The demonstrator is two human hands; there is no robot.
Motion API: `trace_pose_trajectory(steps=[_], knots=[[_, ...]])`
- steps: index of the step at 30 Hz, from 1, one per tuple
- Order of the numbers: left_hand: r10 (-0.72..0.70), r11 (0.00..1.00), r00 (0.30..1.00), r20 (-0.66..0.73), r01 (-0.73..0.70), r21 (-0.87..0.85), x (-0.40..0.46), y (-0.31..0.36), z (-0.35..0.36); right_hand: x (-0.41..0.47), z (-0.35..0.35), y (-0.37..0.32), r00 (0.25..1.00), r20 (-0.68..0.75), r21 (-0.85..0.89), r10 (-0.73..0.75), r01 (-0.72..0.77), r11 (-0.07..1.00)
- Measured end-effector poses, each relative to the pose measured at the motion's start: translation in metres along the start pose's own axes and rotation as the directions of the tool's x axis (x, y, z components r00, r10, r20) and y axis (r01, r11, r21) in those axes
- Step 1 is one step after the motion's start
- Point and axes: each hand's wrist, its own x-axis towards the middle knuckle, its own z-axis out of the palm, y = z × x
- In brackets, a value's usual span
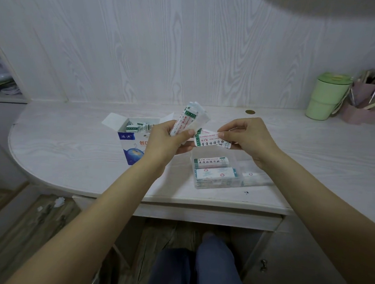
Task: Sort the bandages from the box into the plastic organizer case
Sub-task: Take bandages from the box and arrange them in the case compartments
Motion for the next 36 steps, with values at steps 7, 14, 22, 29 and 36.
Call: trace_pose_trajectory(steps=[7,14,22,29,36], knots=[[0.032,0.997,0.999,-0.002,-0.032,0.069,-0.001,-0.006,-0.008,0.007,0.003,0.016,0.994,-0.047,-0.246,-0.095,0.08,0.966],[0.057,0.997,0.998,0.017,-0.058,0.057,-0.003,-0.008,-0.007,0.002,0.009,0.023,0.991,0.093,-0.483,-0.094,0.127,0.866],[0.057,0.983,0.998,0.041,-0.063,0.171,-0.003,-0.009,-0.004,0.005,0.019,0.021,0.981,0.171,-0.713,-0.091,0.187,0.676],[0.002,0.872,0.988,0.155,-0.077,0.483,0.003,-0.012,0.009,0.001,0.025,0.017,0.974,0.2,-0.814,-0.106,0.225,0.535],[-0.031,0.706,0.981,0.189,-0.113,0.699,0.013,-0.018,0.016,0.005,0.026,0.018,0.971,0.225,-0.822,-0.08,0.233,0.52]])
